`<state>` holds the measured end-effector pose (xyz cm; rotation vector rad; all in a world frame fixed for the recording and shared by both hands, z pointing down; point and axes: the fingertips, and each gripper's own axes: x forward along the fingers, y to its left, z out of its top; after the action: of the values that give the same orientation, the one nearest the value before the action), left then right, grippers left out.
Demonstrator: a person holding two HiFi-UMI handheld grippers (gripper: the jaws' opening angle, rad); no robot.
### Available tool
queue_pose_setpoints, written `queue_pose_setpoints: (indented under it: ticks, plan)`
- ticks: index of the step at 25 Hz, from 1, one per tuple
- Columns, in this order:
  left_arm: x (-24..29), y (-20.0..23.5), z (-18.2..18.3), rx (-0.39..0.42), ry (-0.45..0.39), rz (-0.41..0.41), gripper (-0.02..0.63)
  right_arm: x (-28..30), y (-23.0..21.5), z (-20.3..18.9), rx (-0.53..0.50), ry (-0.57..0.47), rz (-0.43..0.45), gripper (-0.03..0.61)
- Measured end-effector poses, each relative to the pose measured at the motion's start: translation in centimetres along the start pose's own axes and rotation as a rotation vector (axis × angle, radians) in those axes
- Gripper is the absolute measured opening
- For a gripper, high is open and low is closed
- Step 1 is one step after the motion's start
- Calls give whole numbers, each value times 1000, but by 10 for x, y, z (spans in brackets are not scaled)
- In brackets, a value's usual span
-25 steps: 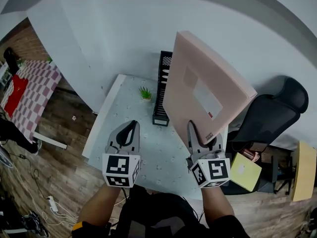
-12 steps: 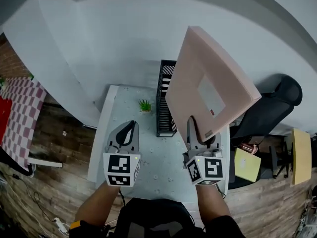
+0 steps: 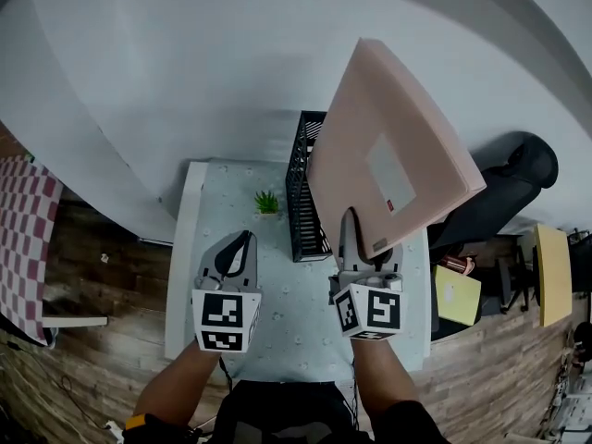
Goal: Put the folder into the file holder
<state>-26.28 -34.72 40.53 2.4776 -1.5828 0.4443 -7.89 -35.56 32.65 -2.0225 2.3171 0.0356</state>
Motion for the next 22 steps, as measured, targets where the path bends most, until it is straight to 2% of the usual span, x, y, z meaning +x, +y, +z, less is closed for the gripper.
queue_pose_setpoints:
  ticks: [7,22]
  plan:
    - [12,12,-12,5,29,-15,18,13,0,-15,8,-6,-39,161]
    - [38,22,-46,-3,93,-21,18,34,0,-55,20,-54,-66,164]
